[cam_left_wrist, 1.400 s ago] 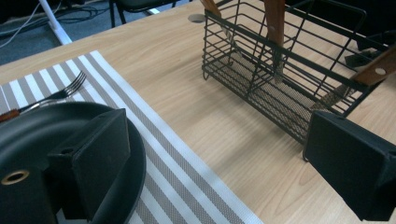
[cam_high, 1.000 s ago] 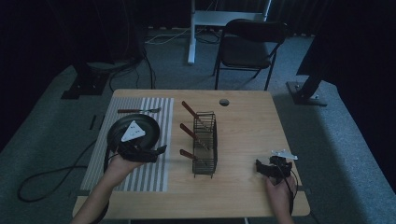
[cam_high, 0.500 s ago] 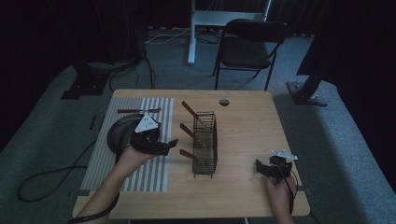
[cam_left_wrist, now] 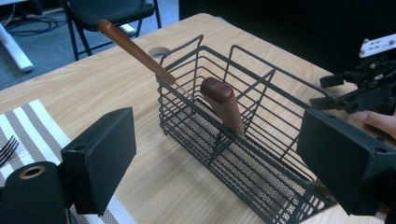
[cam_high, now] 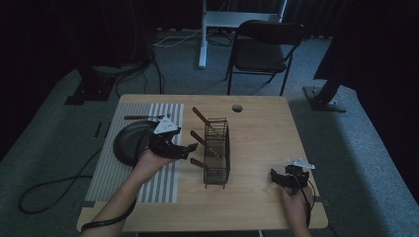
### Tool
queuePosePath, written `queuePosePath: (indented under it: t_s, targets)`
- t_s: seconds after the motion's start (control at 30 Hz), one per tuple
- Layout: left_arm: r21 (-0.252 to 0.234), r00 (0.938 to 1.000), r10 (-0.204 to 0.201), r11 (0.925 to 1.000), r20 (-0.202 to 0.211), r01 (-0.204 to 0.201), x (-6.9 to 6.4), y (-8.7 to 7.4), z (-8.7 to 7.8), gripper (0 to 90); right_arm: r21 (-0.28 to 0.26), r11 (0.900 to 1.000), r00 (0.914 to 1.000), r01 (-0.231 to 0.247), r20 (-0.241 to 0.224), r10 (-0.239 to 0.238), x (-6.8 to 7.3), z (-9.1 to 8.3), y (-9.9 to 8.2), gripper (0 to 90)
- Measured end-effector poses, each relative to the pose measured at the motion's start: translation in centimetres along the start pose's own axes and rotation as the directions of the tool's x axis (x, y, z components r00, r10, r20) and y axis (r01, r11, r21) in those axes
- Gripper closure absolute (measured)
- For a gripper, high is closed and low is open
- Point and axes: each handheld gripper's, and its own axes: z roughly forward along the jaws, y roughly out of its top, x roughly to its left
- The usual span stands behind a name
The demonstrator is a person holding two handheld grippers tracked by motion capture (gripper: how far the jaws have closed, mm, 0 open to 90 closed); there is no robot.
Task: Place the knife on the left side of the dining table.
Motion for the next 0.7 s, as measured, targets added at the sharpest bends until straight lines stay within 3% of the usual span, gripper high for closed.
queuePosePath:
  t_s: [0.23,0.33,0.53,0.7]
  targets:
    - [-0.003,0.9996,-0.027,0.9996,0.010,0.027,0.1,0.1,0.7,19.2,0.000,1.0000,1.0000,0.000,0.000,0.000,0.0,0.0,0.0,11.3]
    - [-0.012,0.9985,-0.052,0.9985,0.018,0.053,0.4,0.2,0.8,33.2,-0.001,1.0000,1.0000,0.001,0.000,-0.001,0.0,0.0,0.0,11.3]
    - [-0.025,0.9940,-0.103,0.9943,0.037,0.104,0.7,0.2,1.2,43.8,-0.001,1.0000,1.0000,0.000,0.000,0.000,0.0,0.0,0.0,11.3]
    - [-0.014,0.9932,-0.112,0.9936,0.033,0.112,0.4,0.4,1.6,50.8,-0.001,1.0000,1.0000,0.000,0.000,0.000,0.0,0.0,0.0,11.3]
